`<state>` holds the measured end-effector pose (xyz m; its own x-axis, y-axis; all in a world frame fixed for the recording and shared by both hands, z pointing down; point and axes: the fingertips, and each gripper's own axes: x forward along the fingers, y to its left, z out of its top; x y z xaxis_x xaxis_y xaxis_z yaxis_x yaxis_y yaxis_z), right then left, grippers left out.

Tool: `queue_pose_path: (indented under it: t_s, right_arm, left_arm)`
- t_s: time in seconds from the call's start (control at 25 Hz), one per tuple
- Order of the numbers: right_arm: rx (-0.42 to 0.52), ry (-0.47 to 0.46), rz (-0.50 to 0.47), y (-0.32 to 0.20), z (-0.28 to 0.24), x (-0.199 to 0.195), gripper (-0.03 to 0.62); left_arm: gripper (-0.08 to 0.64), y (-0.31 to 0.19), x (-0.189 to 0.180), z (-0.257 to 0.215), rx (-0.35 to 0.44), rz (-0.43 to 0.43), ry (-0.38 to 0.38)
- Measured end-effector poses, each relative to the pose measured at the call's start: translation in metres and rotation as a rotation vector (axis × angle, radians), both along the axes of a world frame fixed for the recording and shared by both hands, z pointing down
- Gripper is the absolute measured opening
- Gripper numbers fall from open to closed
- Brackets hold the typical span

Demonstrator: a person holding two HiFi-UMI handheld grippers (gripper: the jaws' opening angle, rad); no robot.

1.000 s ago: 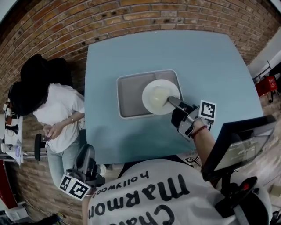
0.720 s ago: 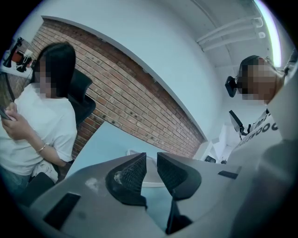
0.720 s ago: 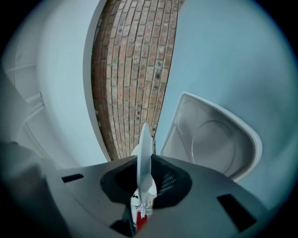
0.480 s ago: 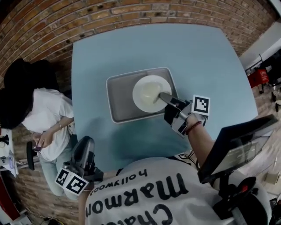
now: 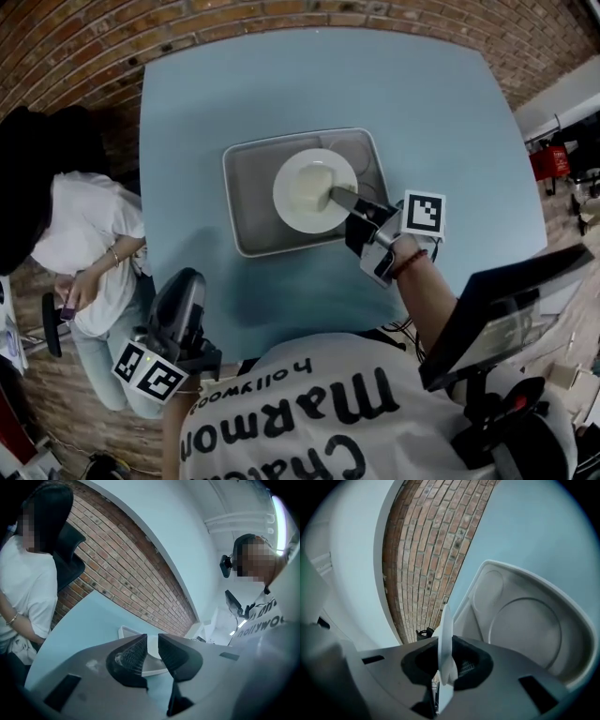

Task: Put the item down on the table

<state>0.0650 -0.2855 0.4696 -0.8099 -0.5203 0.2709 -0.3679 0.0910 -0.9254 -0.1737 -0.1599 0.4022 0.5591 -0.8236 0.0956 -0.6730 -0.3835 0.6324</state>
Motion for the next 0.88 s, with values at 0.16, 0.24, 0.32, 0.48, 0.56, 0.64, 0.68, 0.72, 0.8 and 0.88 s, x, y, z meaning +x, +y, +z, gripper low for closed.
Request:
queue_pose_path:
  t_s: [0.16, 0.24, 0.32, 0.48, 0.56, 0.64, 0.68, 0.72, 0.8, 0.88]
  right_arm:
    - [-0.023, 0.041, -0.049, 0.001, 0.009, -0.012, 0.044]
    - [-0.027, 0.070, -0.069, 0.000, 0.013, -0.016, 0.044]
    - [-0.035, 0.114, -0.089, -0.002, 0.018, -0.019, 0.044]
    - [-0.051, 0.150, -0.142, -0.007, 0.018, -0.034, 0.041]
    - [-0.020, 0.211, -0.180, -0.010, 0.016, -0.039, 0.035]
    - [0.022, 0.292, -0.212, -0.013, 0.015, -0.041, 0.035]
    - [0.042, 0.331, -0.224, -0.015, 0.015, -0.042, 0.035]
    - [0.061, 0.370, -0.237, -0.017, 0.017, -0.042, 0.035]
    - [0.093, 0.441, -0.260, -0.018, 0.020, -0.042, 0.035]
    - [0.118, 0.496, -0.279, -0.020, 0.022, -0.042, 0.035]
  left_arm:
    - [0.074, 0.002, -0.012, 0.006, -0.019, -0.038, 0.014]
    - [0.074, 0.003, -0.016, 0.009, -0.027, -0.047, 0.015]
    - [0.074, 0.002, -0.018, 0.012, -0.033, -0.045, 0.013]
    - [0.074, -0.002, -0.017, 0.015, -0.045, -0.047, 0.015]
    - [0.074, -0.002, -0.013, 0.016, -0.050, -0.042, 0.017]
    - [0.074, -0.002, -0.010, 0.015, -0.051, -0.039, 0.017]
    - [0.074, -0.002, -0.010, 0.015, -0.050, -0.039, 0.017]
    - [0.074, -0.003, -0.010, 0.016, -0.049, -0.041, 0.017]
    - [0.074, -0.004, -0.010, 0.015, -0.044, -0.046, 0.018]
    - [0.074, -0.005, -0.010, 0.014, -0.042, -0.049, 0.016]
